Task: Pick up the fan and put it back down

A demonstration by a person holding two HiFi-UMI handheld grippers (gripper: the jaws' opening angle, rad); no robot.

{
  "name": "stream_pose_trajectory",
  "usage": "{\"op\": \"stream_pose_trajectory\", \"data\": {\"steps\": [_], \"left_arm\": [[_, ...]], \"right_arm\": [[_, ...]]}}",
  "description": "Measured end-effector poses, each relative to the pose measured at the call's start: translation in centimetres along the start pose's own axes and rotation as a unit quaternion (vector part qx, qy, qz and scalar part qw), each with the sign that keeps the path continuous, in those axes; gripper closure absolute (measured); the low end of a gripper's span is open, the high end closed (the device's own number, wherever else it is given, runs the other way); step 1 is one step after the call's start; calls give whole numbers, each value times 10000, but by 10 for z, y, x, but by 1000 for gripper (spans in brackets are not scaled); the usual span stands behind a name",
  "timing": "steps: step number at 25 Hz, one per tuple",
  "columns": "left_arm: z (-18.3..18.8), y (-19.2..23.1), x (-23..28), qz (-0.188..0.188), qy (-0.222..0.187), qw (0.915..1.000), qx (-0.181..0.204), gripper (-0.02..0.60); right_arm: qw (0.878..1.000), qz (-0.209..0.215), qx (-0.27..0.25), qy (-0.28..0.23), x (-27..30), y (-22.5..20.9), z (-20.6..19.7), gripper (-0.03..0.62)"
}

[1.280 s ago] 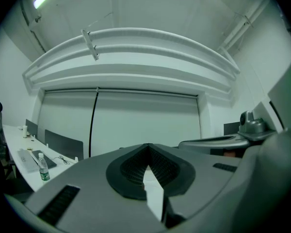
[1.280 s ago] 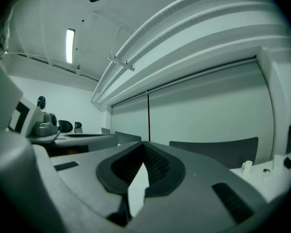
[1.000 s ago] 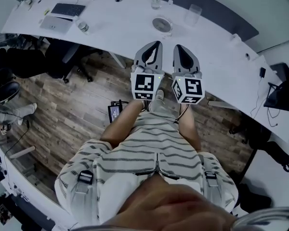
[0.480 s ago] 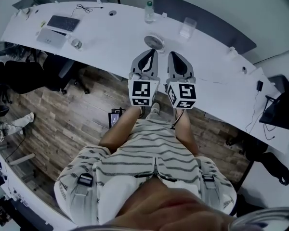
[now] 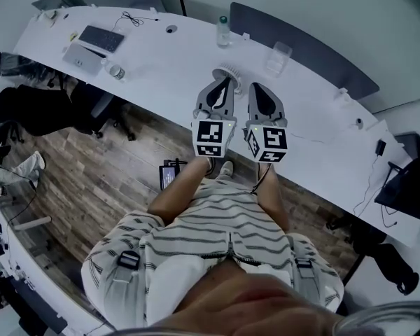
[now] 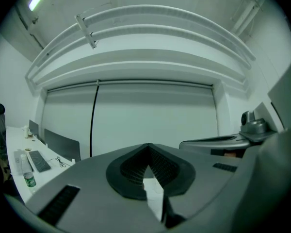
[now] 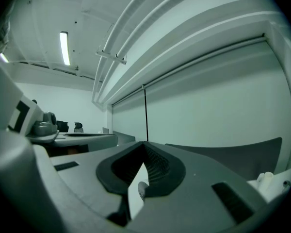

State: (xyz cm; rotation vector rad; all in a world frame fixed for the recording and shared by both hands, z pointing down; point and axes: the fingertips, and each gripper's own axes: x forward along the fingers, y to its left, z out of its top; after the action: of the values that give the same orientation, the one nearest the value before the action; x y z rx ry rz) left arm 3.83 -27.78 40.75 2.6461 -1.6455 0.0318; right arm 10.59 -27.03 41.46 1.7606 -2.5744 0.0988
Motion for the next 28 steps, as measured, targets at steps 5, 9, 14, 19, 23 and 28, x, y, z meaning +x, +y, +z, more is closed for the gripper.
{"op": "stream_pose_trajectory", "data": {"steps": [5, 9, 14, 19, 23, 28], "left_arm": [[-7, -1, 10, 116, 134, 9998, 46, 574], [-6, 7, 13, 161, 136, 9998, 58, 574], [-9, 18, 18, 116, 169, 9998, 10, 574], [-2, 28, 21, 41, 103, 9999, 93, 574], [-5, 36, 19, -38, 151, 9999, 54, 574], [-6, 43, 21, -54, 168, 9998, 73, 574]], "right_arm": [[10000, 54, 43, 55, 10, -11, -5, 582], [9999, 45, 27, 92, 16, -12, -7, 582], [9997, 67, 17, 216, 31, -7, -13, 582], [9990, 146, -90, 410, 48, -5, -24, 582], [9950, 387, -283, 876, 63, -14, -49, 582], [9845, 979, -338, 1414, 83, -22, -80, 582]]}}
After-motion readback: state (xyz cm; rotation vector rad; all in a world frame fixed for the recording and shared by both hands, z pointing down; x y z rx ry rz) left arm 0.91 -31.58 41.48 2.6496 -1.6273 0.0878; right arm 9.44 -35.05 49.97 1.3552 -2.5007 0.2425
